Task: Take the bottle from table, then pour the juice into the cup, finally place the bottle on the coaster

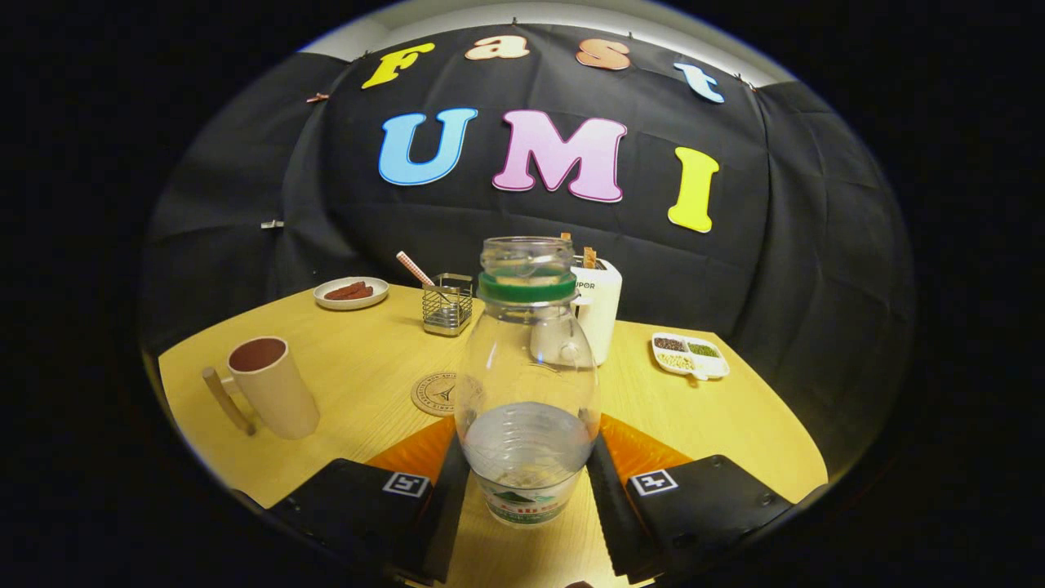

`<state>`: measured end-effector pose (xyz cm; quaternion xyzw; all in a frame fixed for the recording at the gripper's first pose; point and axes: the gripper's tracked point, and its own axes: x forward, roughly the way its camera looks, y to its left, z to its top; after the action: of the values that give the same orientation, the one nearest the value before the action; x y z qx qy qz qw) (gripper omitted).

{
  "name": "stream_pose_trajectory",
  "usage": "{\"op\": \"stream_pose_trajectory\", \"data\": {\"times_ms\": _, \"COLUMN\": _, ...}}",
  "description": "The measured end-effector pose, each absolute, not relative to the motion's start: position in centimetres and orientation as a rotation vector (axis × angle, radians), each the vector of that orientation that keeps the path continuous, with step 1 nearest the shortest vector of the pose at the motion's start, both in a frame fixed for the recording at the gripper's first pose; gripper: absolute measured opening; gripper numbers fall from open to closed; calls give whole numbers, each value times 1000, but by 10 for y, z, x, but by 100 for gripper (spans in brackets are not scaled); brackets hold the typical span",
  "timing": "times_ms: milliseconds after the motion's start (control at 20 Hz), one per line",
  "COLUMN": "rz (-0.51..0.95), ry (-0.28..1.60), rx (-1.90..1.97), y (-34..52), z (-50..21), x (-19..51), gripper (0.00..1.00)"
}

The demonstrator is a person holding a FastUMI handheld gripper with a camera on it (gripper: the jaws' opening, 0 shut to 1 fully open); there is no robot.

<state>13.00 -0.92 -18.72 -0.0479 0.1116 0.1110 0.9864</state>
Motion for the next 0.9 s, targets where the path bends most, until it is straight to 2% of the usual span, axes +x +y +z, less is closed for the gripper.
{"op": "stream_pose_trajectory", "data": {"times_ms": 100, "rz": 217, "ry": 234, "rx": -106, "y": -10, "z": -187, "x": 130, "gripper": 71}}
{"op": "stream_pose_trajectory", "data": {"times_ms": 650, "rz": 266, "ry": 212, "rx": -240, "y": -9, "z": -145, "x": 135, "gripper": 71}}
{"op": "stream_pose_trajectory", "data": {"times_ms": 900, "rz": 344, "ry": 181, "rx": -358, "y": 17, "z": -123, "x": 139, "gripper": 71}}
